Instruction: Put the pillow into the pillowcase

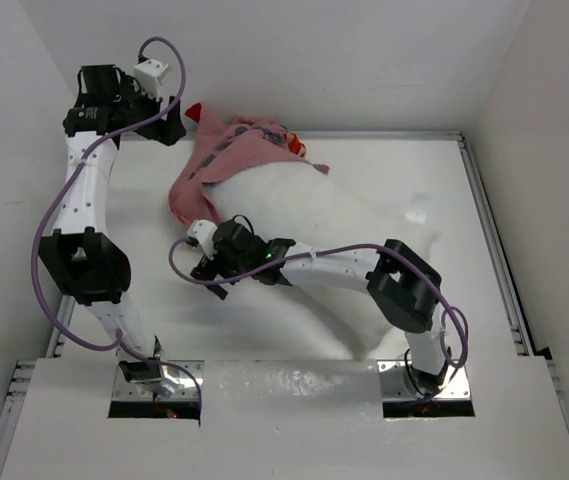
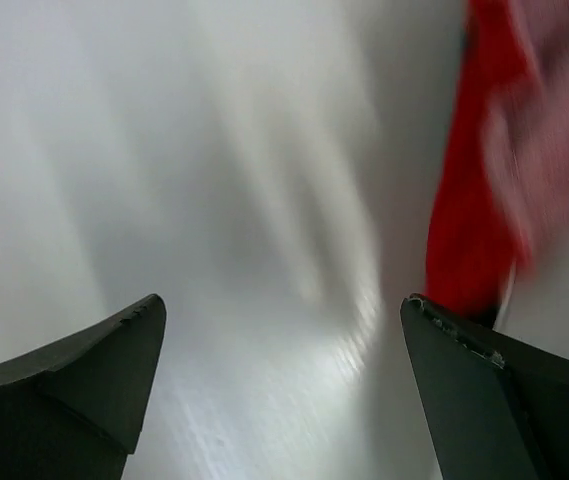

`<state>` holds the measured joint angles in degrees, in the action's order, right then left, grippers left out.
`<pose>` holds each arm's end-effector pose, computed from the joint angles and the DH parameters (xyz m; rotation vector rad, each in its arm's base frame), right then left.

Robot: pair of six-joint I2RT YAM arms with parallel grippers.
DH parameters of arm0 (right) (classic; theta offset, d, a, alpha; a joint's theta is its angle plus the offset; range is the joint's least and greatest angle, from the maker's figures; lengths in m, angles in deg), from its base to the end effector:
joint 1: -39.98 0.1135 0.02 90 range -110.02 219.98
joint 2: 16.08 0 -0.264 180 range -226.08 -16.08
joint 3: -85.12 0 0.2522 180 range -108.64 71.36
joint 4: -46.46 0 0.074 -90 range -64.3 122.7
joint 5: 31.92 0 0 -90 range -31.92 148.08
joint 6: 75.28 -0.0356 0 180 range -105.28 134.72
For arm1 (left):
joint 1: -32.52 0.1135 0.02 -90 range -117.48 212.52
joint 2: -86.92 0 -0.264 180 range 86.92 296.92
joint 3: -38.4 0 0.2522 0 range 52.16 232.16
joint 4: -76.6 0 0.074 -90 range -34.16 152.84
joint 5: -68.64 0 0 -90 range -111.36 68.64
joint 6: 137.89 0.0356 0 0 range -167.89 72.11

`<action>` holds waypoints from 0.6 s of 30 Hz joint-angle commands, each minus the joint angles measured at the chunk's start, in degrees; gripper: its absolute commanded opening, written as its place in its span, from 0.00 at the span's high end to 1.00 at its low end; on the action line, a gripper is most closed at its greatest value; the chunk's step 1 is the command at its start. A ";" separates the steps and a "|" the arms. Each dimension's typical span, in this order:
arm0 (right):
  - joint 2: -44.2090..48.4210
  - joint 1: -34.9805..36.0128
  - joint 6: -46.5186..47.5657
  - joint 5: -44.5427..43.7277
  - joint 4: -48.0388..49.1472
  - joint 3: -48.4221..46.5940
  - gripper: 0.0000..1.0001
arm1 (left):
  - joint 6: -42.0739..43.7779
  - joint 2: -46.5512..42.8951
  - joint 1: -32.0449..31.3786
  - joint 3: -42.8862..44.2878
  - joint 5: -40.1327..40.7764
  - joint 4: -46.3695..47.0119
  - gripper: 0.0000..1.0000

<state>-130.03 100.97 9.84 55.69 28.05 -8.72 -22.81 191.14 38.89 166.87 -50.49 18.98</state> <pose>0.2194 0.3926 0.1998 -1.0639 2.0455 0.5640 0.4020 0.0274 0.4152 0.6191 1.9847 -0.2143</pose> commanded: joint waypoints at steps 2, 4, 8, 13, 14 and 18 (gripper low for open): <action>8.12 1.76 -1.41 11.05 8.16 -7.37 0.01 | 6.99 -1.48 -0.39 -3.27 -6.18 -5.00 0.23; 11.27 1.76 -4.51 14.25 9.56 -7.12 0.01 | 9.45 -1.22 -1.53 -4.58 -8.48 -8.24 0.24; 16.47 -0.86 -12.50 6.81 7.91 -5.36 0.04 | 13.06 0.36 -6.54 -6.87 -8.58 -12.30 0.22; 23.92 -14.38 -22.53 3.10 3.50 4.90 0.51 | 8.68 2.91 -13.05 -7.05 -10.77 -10.21 0.21; 24.91 -15.19 -21.06 1.97 2.89 6.23 0.41 | 7.71 3.00 -13.31 -6.96 -11.13 -9.33 0.22; 25.10 -15.81 -11.03 -6.56 -4.92 7.13 0.05 | 6.65 4.32 -15.15 -5.30 -13.85 -9.66 0.22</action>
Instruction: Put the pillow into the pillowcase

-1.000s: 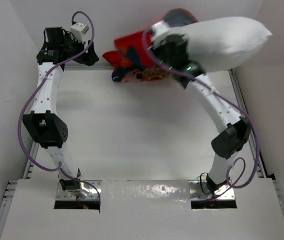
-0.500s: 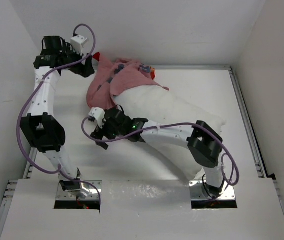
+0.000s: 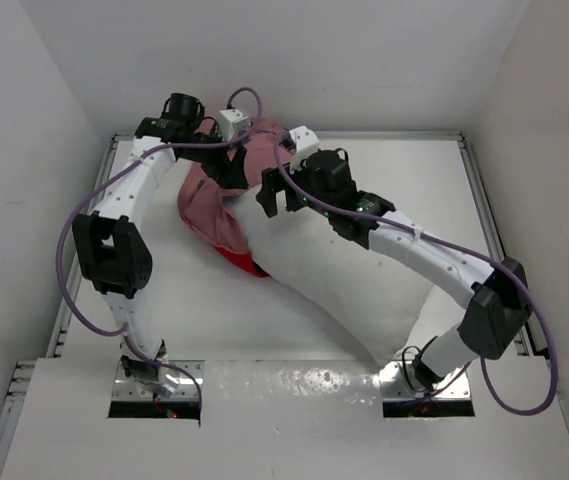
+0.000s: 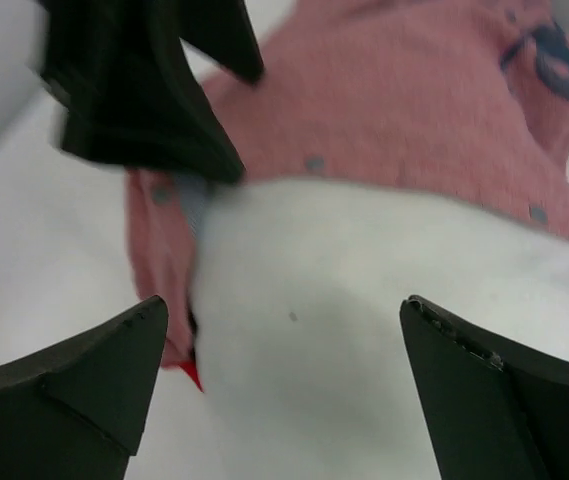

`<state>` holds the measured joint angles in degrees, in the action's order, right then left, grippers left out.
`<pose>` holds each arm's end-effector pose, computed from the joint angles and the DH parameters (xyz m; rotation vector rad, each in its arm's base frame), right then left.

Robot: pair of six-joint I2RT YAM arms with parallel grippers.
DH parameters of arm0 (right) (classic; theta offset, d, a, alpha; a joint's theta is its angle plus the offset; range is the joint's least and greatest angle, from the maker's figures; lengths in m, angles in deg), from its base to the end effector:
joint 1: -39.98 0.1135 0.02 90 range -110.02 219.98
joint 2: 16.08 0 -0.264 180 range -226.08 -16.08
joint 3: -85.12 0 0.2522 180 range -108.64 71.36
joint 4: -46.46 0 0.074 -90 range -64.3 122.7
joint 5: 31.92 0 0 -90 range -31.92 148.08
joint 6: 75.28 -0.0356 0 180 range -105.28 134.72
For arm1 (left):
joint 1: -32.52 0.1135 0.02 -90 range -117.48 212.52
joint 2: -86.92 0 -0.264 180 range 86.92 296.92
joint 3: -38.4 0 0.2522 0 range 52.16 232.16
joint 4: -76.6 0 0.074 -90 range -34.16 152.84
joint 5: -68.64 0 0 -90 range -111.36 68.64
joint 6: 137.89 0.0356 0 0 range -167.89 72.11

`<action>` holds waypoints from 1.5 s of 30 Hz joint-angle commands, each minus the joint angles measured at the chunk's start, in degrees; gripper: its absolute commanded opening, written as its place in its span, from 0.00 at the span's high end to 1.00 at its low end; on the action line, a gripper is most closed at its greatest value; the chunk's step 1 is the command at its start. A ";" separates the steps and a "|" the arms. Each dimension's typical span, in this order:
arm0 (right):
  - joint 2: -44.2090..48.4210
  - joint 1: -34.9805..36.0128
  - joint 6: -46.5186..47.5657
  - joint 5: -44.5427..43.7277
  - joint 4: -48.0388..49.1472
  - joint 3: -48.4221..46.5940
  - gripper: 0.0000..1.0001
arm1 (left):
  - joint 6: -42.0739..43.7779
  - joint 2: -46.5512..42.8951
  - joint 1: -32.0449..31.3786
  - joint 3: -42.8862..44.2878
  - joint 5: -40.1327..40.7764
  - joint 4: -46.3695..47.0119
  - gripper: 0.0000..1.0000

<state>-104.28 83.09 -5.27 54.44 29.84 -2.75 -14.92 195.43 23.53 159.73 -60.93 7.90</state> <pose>0.2707 0.2503 0.3440 -0.3415 1.8955 0.6940 0.3981 -0.0859 0.3358 1.0811 2.0964 -0.6755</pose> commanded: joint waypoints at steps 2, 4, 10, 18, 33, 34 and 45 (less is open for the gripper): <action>-1.44 1.45 6.53 -6.20 -9.18 1.33 0.01 | 0.68 0.65 -1.11 2.03 -2.36 -0.42 0.22; -2.93 1.19 7.85 -7.17 -10.76 1.33 0.01 | 2.62 1.35 -2.95 1.33 2.80 -2.45 0.24; -6.54 0.04 7.95 -8.14 -8.84 4.49 0.01 | 1.39 1.79 -3.31 -3.50 15.67 0.79 0.56; -13.22 -0.31 5.32 -5.42 -4.71 5.11 0.98 | 0.08 1.27 -2.70 -3.07 3.86 0.80 1.00; -10.58 -0.13 -4.71 -16.40 58.20 0.90 1.00 | 20.99 -1.10 -4.80 9.26 -37.76 -20.47 1.00; -12.59 -0.13 -4.19 -26.49 62.49 0.72 1.00 | 21.08 -1.89 -4.89 8.28 -39.77 -20.56 1.00; -30.62 -3.38 -9.53 -48.41 41.88 -14.49 1.00 | 15.72 -5.24 -3.31 13.81 -43.05 -20.65 1.00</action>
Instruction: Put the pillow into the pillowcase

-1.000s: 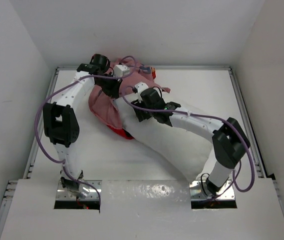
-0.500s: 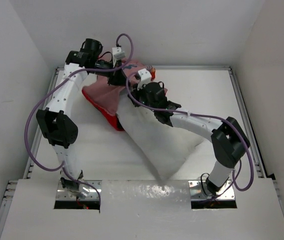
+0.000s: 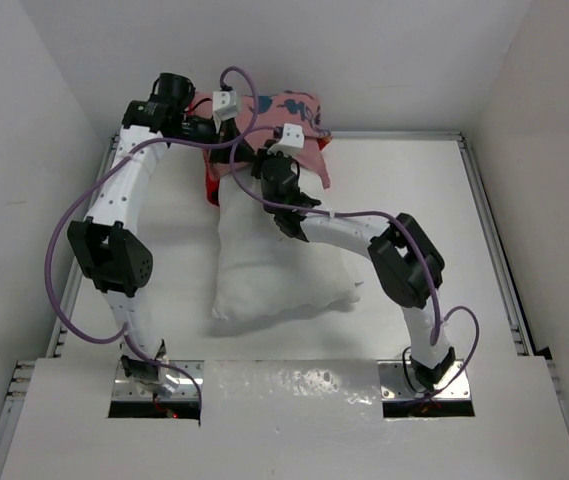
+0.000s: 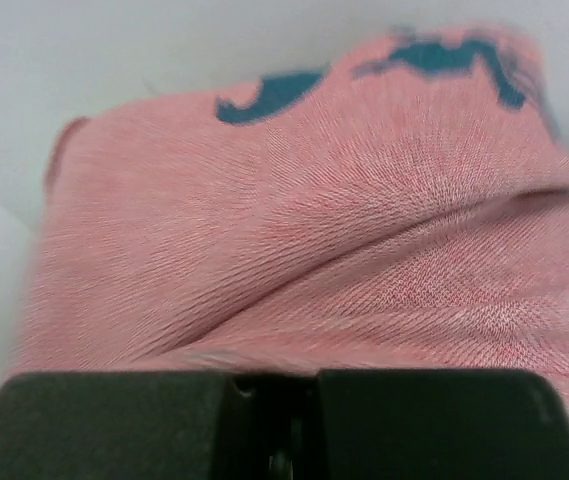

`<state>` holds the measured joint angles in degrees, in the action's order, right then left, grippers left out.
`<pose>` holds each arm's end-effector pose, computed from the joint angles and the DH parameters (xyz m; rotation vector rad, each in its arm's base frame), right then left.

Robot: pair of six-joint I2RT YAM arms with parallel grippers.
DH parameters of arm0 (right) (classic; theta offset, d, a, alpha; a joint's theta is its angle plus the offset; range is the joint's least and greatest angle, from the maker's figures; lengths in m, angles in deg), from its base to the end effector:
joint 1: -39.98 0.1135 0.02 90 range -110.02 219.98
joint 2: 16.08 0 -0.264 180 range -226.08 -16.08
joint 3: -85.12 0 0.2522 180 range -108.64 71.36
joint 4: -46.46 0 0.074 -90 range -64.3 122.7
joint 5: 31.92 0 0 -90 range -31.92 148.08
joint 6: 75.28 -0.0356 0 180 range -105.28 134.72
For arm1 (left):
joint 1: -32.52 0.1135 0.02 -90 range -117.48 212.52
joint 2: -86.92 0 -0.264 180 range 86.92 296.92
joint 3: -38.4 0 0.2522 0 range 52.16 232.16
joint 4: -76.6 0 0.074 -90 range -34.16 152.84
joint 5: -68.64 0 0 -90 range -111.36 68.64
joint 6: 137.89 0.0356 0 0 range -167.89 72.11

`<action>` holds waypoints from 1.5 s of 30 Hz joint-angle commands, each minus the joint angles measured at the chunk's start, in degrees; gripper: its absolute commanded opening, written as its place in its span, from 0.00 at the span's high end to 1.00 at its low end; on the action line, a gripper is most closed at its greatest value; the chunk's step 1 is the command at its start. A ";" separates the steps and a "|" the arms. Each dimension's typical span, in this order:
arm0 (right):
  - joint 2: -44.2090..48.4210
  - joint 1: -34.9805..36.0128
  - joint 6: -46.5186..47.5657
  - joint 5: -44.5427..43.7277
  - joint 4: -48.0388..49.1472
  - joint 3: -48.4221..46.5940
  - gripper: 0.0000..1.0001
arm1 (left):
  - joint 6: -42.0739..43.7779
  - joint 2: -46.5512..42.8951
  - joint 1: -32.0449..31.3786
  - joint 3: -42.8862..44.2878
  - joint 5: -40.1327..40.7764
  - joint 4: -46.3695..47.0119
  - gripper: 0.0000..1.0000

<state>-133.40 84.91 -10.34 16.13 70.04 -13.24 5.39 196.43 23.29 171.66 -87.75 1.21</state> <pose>0.3565 0.3220 0.2742 0.3338 1.4894 0.4337 0.3835 -0.0954 0.3947 1.3949 1.4406 -0.9308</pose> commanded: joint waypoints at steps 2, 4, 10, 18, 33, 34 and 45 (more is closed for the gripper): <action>-2.12 -6.77 -7.18 -4.31 -3.29 -4.87 1.00 | -4.85 -6.07 -2.81 1.09 -11.08 -13.96 1.00; -1.78 -8.09 -5.80 12.19 -6.48 -5.31 0.69 | -4.15 -5.54 -1.41 -0.23 -5.27 -13.87 0.86; 8.84 -7.31 10.98 25.08 -18.78 0.04 0.01 | -24.65 -5.71 15.80 -9.71 3.88 5.49 0.00; 13.35 2.08 17.23 18.43 -38.47 -3.90 0.69 | -32.88 -2.30 18.29 -20.28 18.24 23.75 0.86; -16.97 12.65 10.74 -7.62 -62.30 -29.74 0.01 | -43.08 19.50 16.80 -15.26 23.51 38.94 0.00; -19.50 11.60 9.08 -7.53 -64.13 -30.18 0.01 | -44.04 19.86 16.71 -16.92 20.63 40.86 0.00; -17.70 3.59 8.86 3.03 -53.74 -30.80 1.00 | -54.08 10.48 16.88 -28.26 2.52 58.12 1.00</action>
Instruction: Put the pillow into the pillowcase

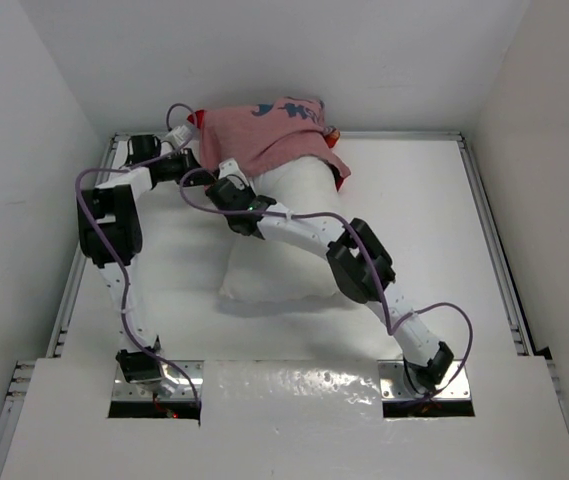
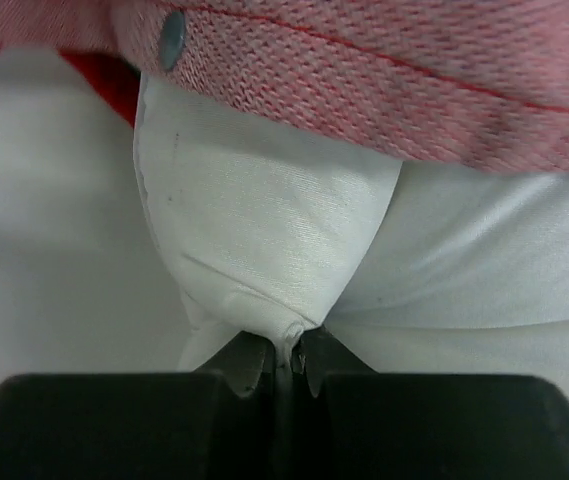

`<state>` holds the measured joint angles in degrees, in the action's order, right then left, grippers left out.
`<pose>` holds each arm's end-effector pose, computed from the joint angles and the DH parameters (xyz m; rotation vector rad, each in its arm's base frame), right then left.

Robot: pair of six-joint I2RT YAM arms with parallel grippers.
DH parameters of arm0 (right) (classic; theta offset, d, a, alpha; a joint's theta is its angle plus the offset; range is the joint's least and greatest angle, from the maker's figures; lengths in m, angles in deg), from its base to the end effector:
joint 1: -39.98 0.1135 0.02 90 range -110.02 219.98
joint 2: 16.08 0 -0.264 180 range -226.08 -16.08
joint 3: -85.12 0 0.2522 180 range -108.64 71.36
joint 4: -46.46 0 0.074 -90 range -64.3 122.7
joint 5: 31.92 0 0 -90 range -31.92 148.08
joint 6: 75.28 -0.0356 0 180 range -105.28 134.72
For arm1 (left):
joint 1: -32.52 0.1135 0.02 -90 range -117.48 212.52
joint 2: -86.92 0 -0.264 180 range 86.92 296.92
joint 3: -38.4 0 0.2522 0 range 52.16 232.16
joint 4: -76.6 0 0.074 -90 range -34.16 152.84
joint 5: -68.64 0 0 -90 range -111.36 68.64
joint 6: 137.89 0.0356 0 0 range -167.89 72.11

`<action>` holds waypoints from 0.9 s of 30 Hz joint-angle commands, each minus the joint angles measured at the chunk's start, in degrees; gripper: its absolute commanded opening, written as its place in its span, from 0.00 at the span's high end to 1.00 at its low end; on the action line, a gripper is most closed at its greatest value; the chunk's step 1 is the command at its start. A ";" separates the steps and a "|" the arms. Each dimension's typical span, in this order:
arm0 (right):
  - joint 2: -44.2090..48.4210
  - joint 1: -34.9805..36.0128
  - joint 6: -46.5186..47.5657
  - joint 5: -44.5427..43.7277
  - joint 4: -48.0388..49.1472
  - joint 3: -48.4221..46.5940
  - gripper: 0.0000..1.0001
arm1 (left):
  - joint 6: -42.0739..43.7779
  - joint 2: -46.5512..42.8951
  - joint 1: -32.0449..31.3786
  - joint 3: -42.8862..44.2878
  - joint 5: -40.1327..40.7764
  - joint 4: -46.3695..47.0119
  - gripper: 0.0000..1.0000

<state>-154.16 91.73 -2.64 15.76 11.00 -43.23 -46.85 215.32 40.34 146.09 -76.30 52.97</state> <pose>0.3505 0.4059 0.1761 -0.3009 2.1068 -0.1785 0.4869 0.0375 0.1652 0.3334 2.1155 -1.0164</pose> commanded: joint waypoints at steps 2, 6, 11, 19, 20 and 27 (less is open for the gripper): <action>5.60 -3.67 2.68 3.22 10.85 -1.08 1.00 | 1.30 -11.31 -0.25 -3.92 -10.27 3.57 1.00; 11.51 -5.34 5.48 0.32 32.25 0.67 1.00 | 9.22 -20.09 -0.26 -6.30 -14.83 -5.58 1.00; 9.42 -6.22 14.19 -4.16 47.86 -7.90 1.00 | 30.73 -21.09 -0.69 2.11 -23.97 -35.33 1.00; -0.07 -9.02 13.69 -4.87 49.31 -16.82 1.00 | 53.56 -22.39 -2.72 13.47 -35.05 -65.63 1.00; -1.04 -9.64 12.02 -6.00 46.33 -17.42 1.00 | 52.50 -22.84 -2.63 14.43 -35.24 -65.63 1.00; -4.65 -11.06 6.21 -4.63 38.84 -16.46 1.00 | 40.90 -24.25 -1.05 24.37 -33.67 -65.72 1.00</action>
<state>-159.08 83.05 7.72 11.56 45.25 -57.11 -1.02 196.12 39.79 166.55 -97.85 -5.39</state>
